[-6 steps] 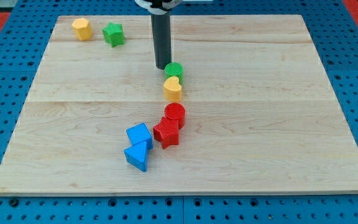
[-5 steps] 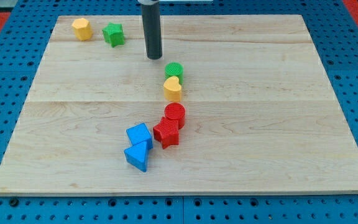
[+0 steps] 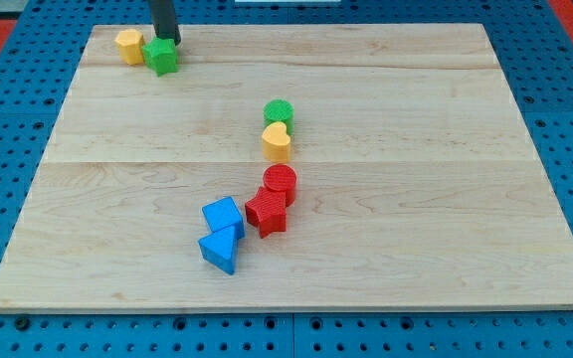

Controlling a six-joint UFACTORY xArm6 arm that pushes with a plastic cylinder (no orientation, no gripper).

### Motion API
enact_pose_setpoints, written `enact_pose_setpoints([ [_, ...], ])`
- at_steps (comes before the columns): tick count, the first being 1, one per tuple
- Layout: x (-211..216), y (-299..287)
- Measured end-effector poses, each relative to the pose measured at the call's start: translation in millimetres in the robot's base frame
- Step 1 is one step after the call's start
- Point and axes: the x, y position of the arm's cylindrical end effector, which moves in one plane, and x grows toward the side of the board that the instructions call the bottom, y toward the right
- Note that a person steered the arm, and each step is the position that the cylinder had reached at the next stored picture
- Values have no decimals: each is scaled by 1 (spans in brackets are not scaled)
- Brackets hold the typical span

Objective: Place the green star close to the green circle

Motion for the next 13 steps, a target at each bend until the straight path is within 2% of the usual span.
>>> enact_pose_setpoints([
  [3, 39, -19],
  [4, 46, -70],
  [5, 65, -61],
  [8, 86, 9],
  [9, 65, -27],
  [11, 63, 19],
  [12, 90, 27],
  [13, 92, 61],
])
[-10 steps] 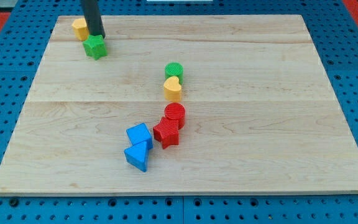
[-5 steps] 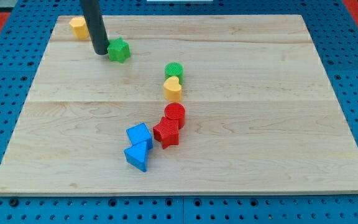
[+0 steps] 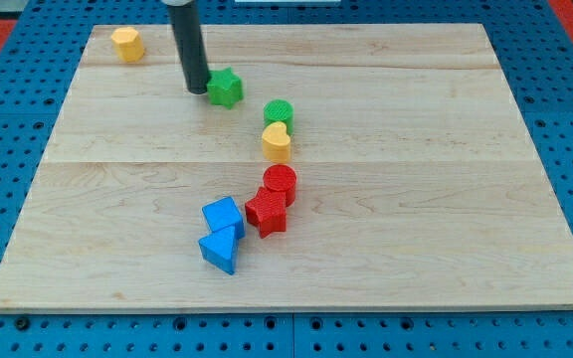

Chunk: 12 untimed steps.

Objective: Place the green star close to the green circle

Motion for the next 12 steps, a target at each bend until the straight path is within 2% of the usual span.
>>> enact_pose_setpoints([
  [1, -43, -23],
  [2, -44, -3],
  [3, -23, 33],
  [5, 43, 35],
  [6, 41, 32],
  [7, 43, -56],
  [8, 88, -54],
  [9, 106, 9],
  [11, 92, 10],
  [12, 92, 39],
])
